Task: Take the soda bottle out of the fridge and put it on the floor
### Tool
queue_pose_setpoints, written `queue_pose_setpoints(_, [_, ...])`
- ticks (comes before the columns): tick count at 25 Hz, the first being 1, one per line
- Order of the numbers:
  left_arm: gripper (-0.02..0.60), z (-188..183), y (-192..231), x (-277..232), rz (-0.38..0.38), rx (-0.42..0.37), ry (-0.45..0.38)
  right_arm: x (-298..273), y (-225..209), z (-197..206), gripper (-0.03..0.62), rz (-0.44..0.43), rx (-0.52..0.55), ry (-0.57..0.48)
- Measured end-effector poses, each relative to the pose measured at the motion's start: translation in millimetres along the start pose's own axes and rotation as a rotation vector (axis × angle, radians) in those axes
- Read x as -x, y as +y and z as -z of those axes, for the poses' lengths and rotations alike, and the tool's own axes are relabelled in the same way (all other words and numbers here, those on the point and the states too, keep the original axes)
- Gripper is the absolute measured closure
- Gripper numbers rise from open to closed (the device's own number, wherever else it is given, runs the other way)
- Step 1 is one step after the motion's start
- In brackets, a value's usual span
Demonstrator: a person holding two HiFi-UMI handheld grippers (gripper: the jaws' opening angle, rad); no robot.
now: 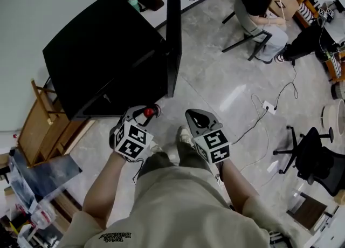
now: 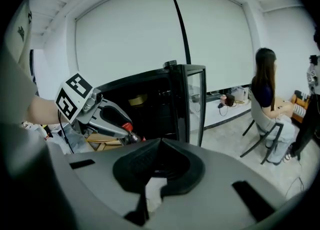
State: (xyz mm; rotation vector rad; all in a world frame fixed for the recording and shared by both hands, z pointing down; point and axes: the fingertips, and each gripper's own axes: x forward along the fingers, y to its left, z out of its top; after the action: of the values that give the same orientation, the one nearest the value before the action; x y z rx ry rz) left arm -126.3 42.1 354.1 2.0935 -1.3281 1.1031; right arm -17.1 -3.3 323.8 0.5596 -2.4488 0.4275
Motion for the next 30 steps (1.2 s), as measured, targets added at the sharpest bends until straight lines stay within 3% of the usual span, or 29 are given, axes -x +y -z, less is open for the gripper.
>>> queue_pose_setpoints(14, [0.456,-27,-53,-109,0.123,-0.137,0.023,-1,-81,70,0.599,0.126,-0.135,0.022])
queue_pose_setpoints(20, [0.456,-17,-62,-171,0.144,-0.139,0.028,-24,-117,114,0.599,0.143,-0.161,0.055])
queue_pose_setpoints(30, [0.456,37,-73,-291,0.161,-0.149,0.089,-93,-160,218,0.599,0.133,-0.238,0.131])
